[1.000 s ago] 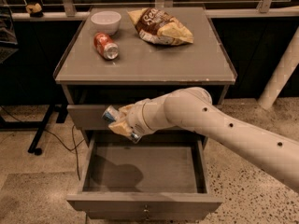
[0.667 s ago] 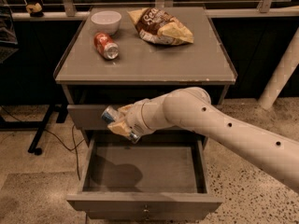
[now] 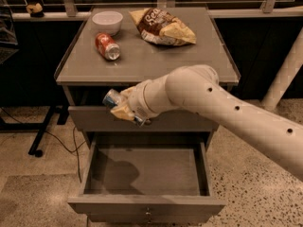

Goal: Pick redbull can from middle drawer and place on counter

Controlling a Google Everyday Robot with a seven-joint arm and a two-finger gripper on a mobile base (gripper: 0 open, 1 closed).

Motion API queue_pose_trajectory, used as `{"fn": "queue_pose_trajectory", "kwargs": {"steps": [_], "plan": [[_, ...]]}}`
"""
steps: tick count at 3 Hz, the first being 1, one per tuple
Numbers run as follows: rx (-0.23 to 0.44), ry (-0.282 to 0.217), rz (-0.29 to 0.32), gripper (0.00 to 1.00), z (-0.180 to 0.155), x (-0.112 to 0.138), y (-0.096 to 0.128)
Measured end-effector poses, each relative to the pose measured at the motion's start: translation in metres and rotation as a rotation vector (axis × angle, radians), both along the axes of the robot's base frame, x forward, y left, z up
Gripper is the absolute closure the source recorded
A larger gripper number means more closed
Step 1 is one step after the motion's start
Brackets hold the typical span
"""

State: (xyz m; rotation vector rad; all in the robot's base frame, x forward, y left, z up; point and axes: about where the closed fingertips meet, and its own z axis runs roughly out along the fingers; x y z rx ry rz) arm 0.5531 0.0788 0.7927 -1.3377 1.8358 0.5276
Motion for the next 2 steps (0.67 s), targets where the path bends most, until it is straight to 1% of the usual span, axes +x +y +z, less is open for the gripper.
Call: {"fn": "queue_pose_trajectory", "kwargs": {"steps": [2], "plan": [[-0.090, -0.115, -0.044, 1.00, 0.071, 0.031, -0.028]]}}
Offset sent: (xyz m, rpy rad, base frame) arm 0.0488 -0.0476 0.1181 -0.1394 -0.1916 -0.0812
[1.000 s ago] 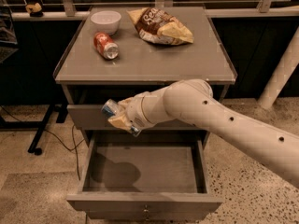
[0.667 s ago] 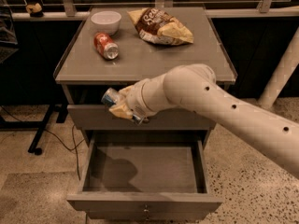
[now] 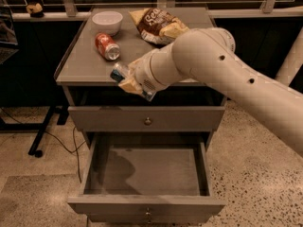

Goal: Pick redbull can from middle drawer and place on counter

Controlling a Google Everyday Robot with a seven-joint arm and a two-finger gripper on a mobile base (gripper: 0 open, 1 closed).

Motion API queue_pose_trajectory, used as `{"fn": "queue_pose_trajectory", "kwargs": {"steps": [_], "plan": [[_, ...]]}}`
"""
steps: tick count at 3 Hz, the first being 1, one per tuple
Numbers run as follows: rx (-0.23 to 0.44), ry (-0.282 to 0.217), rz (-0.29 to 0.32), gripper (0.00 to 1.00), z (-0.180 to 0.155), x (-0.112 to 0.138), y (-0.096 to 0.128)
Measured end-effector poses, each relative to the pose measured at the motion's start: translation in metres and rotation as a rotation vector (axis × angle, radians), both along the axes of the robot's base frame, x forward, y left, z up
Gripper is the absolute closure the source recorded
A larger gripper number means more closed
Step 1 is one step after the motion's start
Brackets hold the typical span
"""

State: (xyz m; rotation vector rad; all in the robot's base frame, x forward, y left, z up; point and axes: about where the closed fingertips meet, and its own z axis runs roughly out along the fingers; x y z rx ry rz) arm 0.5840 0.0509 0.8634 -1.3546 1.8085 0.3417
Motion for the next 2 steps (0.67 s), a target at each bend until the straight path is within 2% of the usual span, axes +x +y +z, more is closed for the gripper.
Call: {"fn": "queue_pose_trajectory", "kwargs": {"steps": [1, 2], "plan": [[0.006, -0.053, -0.067, 1.00, 0.0257, 0.0186, -0.0142], [0.008, -0.058, -0.073, 1.00, 0.0278, 0.0203, -0.0152]]}}
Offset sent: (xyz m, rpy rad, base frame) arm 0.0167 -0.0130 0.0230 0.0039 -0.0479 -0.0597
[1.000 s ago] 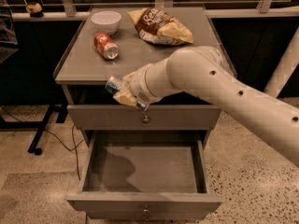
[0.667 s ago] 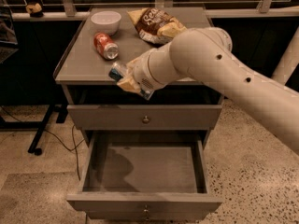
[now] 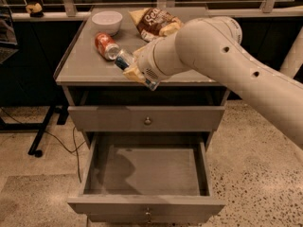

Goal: Pick redbull can from middle drawer and place on counter

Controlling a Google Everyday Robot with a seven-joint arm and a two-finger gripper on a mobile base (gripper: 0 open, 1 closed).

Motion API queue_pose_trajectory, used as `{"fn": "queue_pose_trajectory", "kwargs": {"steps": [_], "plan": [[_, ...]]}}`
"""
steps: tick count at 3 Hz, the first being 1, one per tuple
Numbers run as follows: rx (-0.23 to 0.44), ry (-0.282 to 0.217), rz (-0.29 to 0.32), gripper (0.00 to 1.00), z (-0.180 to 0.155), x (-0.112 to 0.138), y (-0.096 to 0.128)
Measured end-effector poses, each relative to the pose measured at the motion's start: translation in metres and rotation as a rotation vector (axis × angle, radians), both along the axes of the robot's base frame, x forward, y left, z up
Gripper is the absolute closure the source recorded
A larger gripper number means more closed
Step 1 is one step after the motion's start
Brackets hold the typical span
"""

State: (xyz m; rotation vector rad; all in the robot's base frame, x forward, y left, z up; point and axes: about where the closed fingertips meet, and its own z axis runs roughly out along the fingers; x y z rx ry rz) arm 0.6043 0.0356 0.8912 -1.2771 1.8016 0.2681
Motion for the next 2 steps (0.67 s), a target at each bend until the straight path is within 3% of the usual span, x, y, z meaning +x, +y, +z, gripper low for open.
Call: {"fn": "queue_pose_trajectory", "kwargs": {"steps": [1, 2], "plan": [[0.012, 0.003, 0.010, 1.00, -0.003, -0.003, 0.005], [0.009, -0.021, 0.027, 1.00, -0.002, 0.009, 0.010]]}}
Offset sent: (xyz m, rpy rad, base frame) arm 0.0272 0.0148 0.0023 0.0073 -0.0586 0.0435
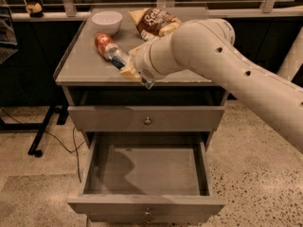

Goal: Pick redbull can from middle drawer and place on counter

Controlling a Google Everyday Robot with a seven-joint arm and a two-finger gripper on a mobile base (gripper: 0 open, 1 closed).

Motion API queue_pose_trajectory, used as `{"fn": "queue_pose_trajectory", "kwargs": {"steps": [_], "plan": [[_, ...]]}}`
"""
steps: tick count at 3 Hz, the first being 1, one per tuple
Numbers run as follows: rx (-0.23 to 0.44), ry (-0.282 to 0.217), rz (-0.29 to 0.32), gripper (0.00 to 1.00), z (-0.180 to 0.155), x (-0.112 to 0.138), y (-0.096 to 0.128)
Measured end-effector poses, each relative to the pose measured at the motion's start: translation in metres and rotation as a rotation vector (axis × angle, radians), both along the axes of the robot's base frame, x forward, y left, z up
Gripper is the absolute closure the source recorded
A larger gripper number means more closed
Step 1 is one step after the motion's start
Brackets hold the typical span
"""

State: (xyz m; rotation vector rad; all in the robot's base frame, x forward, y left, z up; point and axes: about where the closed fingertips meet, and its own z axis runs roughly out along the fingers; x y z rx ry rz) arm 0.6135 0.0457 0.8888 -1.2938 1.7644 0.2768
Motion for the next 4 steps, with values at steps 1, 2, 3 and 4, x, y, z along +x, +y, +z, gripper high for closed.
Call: {"fn": "queue_pose_trajectory", "kwargs": {"steps": [1, 2, 3, 4], "plan": [[0.002, -0.010, 0.051, 1.00, 0.001, 0.023, 0.001], [-0.015, -0.031, 0.099, 1.00, 0.014, 0.049, -0.008], [-0.037, -0.041, 0.111, 1.00, 0.025, 0.072, -0.017], [-0.049, -0.029, 0.096, 1.00, 0.025, 0.091, -0.026]]}}
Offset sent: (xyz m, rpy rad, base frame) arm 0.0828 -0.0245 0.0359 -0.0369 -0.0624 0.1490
